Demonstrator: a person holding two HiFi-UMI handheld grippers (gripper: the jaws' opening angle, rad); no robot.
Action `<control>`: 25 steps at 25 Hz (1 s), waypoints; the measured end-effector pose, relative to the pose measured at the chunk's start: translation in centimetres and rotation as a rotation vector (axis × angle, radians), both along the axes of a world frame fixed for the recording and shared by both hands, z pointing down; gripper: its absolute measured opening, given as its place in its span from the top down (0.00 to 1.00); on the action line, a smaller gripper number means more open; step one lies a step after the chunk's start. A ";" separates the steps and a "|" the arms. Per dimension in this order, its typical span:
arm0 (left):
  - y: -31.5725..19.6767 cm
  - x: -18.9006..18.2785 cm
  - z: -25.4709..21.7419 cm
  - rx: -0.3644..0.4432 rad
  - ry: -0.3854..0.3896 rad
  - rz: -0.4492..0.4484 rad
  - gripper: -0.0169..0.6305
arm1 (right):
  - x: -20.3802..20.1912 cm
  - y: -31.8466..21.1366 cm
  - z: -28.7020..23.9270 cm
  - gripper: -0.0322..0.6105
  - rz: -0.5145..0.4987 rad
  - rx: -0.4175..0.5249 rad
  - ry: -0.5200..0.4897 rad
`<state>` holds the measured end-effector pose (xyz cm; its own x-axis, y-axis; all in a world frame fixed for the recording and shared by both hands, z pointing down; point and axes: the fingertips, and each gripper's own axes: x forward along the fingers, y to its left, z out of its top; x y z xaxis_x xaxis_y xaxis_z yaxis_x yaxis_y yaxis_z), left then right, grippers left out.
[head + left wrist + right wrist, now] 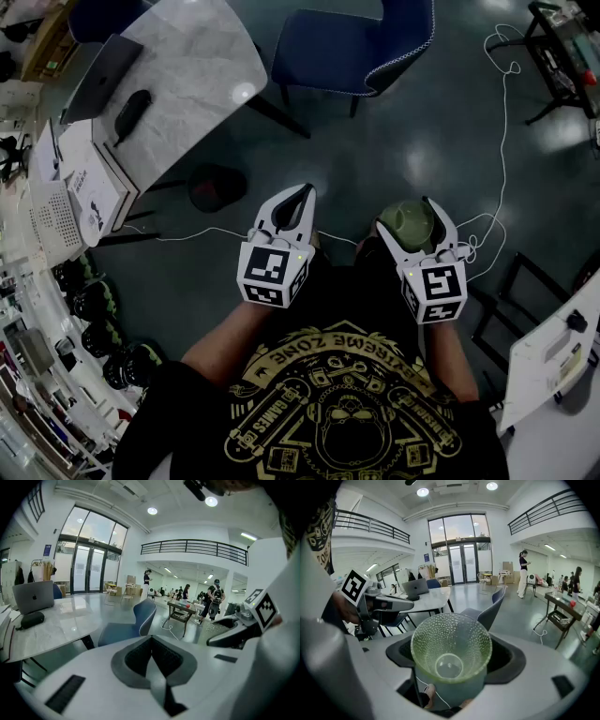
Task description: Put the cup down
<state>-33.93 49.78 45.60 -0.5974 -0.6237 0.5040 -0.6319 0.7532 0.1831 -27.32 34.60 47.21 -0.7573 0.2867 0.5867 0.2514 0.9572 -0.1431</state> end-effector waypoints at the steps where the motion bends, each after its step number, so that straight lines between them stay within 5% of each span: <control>1: -0.2 -0.2 -0.1 0.002 -0.002 0.003 0.96 | -0.2 -0.1 0.0 0.32 0.003 0.000 -0.002; 25: -8.0 -1.1 -2.8 -0.015 -0.067 0.091 0.96 | -1.2 -7.5 -2.3 0.32 0.150 -0.068 -0.104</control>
<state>-35.04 41.79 42.83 -0.5718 -0.6694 0.4743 -0.7079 0.6948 0.1272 -28.48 27.10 44.86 -0.8504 0.2022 0.4857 0.1233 0.9741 -0.1897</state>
